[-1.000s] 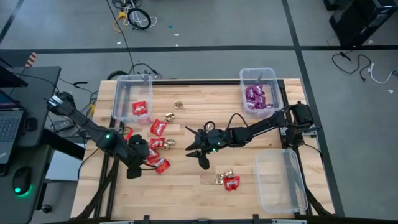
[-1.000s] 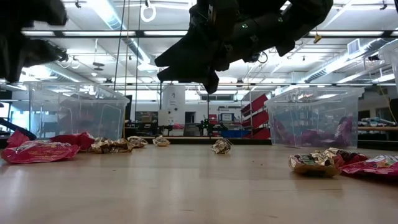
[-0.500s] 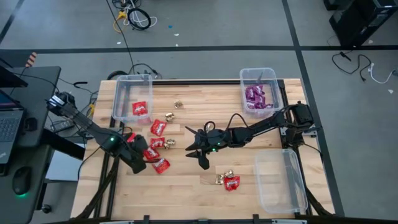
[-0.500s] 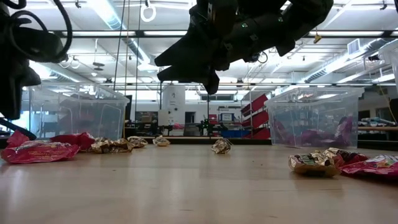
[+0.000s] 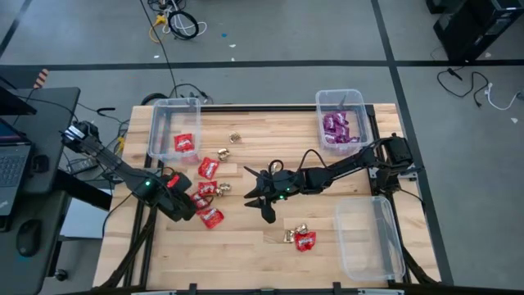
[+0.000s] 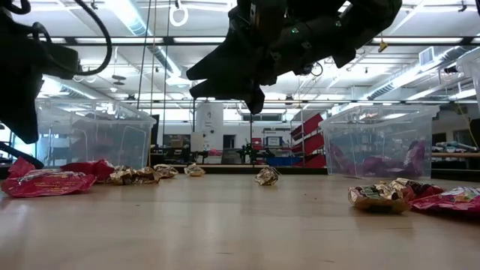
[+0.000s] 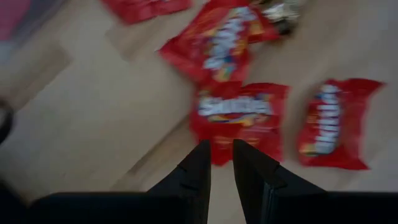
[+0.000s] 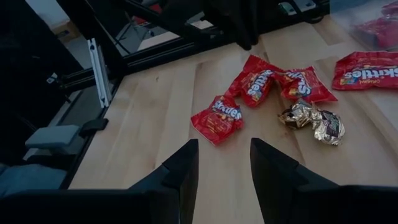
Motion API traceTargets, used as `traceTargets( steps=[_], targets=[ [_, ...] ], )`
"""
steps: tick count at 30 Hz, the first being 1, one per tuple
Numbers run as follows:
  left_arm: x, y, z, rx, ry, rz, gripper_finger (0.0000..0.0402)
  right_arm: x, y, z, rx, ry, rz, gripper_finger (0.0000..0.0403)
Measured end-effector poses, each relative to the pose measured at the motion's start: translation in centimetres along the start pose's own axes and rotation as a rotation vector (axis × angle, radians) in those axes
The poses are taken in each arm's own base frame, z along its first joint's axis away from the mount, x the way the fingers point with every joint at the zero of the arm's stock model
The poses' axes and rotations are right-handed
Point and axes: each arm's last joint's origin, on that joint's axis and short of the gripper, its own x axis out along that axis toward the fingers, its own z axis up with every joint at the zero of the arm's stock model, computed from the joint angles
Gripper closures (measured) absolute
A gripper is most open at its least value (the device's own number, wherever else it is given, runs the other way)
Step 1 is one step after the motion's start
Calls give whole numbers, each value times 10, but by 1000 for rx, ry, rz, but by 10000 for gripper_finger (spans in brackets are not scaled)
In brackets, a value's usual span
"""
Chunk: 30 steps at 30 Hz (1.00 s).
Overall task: Sort candy
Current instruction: Put the red candy into the top left transparent bin
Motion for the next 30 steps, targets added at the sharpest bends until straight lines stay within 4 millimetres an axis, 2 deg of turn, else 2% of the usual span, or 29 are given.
traceTargets(
  steps=[4, 22, 30],
  targets=[
    [0, 5, -1, -7, 9, 51, 332, 0, 0, 0, 3, 0, 0, 273],
    [1, 3, -1, -3, 13, 40, 296, 0, 0, 0, 3, 0, 0, 273],
    [2, 1, -1, -11, 5, 20, 293, 0, 0, 0, 3, 0, 0, 273]
  ],
)
